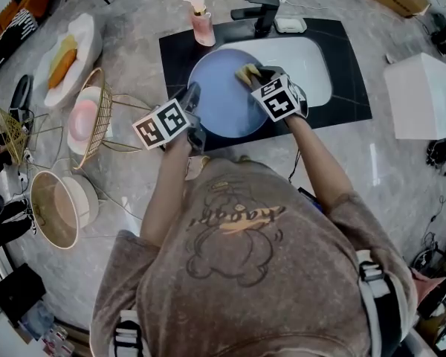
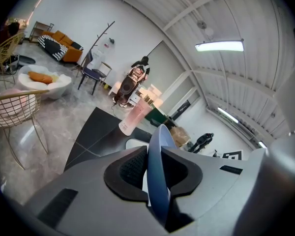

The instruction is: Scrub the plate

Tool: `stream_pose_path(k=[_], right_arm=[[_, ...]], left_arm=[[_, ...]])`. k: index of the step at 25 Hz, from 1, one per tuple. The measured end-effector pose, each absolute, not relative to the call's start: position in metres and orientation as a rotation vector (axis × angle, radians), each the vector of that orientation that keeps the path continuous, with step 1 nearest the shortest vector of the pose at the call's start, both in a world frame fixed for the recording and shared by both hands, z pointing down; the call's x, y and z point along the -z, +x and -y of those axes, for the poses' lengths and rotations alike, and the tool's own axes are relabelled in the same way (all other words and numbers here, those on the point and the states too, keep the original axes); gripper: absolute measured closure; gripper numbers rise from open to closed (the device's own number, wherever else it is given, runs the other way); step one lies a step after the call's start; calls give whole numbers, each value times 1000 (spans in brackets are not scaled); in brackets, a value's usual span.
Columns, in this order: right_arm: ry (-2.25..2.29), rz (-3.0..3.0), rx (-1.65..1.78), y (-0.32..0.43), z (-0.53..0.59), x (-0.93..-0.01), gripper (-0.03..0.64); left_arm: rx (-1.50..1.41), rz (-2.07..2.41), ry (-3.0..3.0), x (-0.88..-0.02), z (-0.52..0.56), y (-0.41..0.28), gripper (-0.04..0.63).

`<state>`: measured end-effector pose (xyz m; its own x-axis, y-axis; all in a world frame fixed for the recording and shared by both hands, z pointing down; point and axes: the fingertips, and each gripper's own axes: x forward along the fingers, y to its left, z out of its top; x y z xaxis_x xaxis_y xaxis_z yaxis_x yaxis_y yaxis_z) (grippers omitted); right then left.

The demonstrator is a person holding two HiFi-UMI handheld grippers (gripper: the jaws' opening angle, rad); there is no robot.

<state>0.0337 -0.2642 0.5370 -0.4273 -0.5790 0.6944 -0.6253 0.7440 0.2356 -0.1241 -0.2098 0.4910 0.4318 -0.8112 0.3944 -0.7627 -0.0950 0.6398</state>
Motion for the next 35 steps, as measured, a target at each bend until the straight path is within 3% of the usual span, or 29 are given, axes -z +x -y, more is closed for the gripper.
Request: stream_pose_path(k=[35], right_arm=[[660, 2231, -25, -19, 175, -537, 565]], left_arm=[[231, 1368, 1710, -506, 220, -140, 534]])
